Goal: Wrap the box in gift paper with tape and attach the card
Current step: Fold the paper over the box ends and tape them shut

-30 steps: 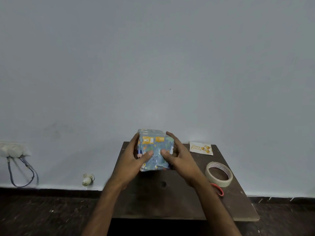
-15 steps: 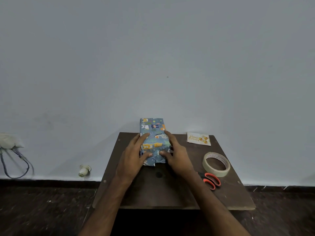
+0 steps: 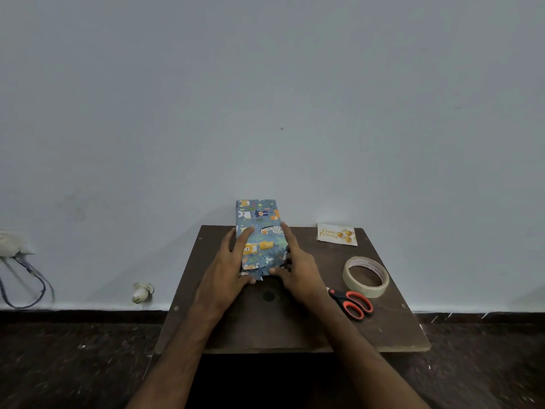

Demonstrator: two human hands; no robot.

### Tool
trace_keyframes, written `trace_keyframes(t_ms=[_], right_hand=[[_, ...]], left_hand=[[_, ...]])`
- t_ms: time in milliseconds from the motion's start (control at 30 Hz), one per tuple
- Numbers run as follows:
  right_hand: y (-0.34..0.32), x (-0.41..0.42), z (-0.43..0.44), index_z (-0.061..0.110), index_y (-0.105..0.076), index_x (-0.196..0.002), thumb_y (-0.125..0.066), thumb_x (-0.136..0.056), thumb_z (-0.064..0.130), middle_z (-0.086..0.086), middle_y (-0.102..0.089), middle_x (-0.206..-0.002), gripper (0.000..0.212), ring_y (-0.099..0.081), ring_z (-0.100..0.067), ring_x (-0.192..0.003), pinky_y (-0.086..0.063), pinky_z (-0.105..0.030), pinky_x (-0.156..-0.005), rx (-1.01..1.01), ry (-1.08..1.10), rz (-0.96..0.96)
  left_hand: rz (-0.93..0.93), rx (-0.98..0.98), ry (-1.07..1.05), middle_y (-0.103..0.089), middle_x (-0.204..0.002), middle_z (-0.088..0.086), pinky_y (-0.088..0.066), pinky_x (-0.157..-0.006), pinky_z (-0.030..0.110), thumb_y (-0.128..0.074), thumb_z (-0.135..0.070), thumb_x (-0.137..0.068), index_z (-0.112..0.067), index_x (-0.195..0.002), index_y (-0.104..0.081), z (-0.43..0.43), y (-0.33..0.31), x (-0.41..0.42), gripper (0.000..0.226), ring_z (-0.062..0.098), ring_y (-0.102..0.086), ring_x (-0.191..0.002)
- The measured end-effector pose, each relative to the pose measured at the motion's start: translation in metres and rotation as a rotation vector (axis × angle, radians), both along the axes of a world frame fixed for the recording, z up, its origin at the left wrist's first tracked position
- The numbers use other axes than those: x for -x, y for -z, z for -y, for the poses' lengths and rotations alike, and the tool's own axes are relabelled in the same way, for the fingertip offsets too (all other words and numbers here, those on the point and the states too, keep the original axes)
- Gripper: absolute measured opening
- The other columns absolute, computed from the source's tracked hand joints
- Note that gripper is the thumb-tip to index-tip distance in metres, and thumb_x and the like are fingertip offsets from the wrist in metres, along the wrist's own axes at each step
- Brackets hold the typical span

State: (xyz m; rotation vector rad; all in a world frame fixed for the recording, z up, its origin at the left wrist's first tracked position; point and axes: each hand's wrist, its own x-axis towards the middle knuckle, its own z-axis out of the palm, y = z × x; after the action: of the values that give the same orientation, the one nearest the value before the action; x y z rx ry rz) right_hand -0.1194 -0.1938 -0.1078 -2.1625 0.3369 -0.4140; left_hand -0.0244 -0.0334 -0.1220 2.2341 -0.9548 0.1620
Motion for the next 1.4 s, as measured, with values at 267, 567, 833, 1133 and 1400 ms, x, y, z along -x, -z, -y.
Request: trace_keyframes(t_ms=[267,567,833,1133,1400], right_hand=[[0.009,-0.009,-0.018,0.042,-0.007,-0.155,-0.076,-0.078,0.009,0.002,-0.052,-0.140,0.109,-0.055,-0.018,-0.124,-0.048,-0.036,-0.099,0.086,0.141,0.034],[0.000,0.001,-0.006,0.032,0.004,-0.157,-0.081,-0.076,0.009,0.005,-0.057,-0.139,0.120,-0.058,-0.017,-0.122,-0.047,-0.038,-0.102,-0.002,0.049,-0.036],[-0.026,0.039,0.019,0.015,-0.043,-0.144,-0.070,-0.090,0.029,-0.005,-0.054,-0.139,0.063,-0.047,-0.023,-0.128,-0.042,-0.037,-0.104,0.347,0.344,-0.127],[-0.028,0.082,0.058,0.022,-0.063,-0.084,-0.061,-0.088,0.021,0.001,-0.065,-0.098,0.005,-0.058,-0.023,-0.105,-0.038,-0.044,-0.093,0.456,0.681,-0.523],[-0.028,0.083,0.022,0.024,-0.071,-0.078,-0.080,-0.082,0.020,0.008,-0.070,-0.074,0.011,-0.065,-0.010,-0.067,-0.056,-0.031,-0.062,-0.183,0.312,0.265]], left_hand=[[0.071,0.132,-0.101,-0.030,-0.153,0.003,-0.059,-0.081,0.046,-0.079,-0.015,-0.076,-0.039,-0.150,-0.026,0.011,0.009,0.010,0.094,0.027,-0.051,-0.128],[0.047,0.019,-0.111,-0.030,-0.151,-0.004,-0.057,-0.074,0.042,-0.079,-0.030,-0.080,-0.040,-0.153,-0.021,0.002,-0.003,0.014,0.093,0.021,-0.052,-0.126],[0.106,0.031,-0.080,-0.024,-0.158,0.010,-0.054,-0.093,0.052,-0.081,-0.014,-0.076,-0.023,-0.153,-0.028,-0.003,-0.012,0.018,0.093,0.033,-0.043,-0.138],[0.268,0.291,0.090,-0.025,-0.160,0.000,-0.024,-0.121,0.032,-0.068,-0.004,-0.081,-0.018,-0.145,-0.039,0.002,-0.037,0.061,0.072,0.020,-0.028,-0.148],[-0.560,0.528,0.154,-0.070,-0.111,-0.007,-0.056,-0.079,0.025,-0.054,-0.024,-0.102,-0.032,-0.111,-0.065,0.034,-0.038,0.089,0.017,0.014,-0.065,-0.101]])
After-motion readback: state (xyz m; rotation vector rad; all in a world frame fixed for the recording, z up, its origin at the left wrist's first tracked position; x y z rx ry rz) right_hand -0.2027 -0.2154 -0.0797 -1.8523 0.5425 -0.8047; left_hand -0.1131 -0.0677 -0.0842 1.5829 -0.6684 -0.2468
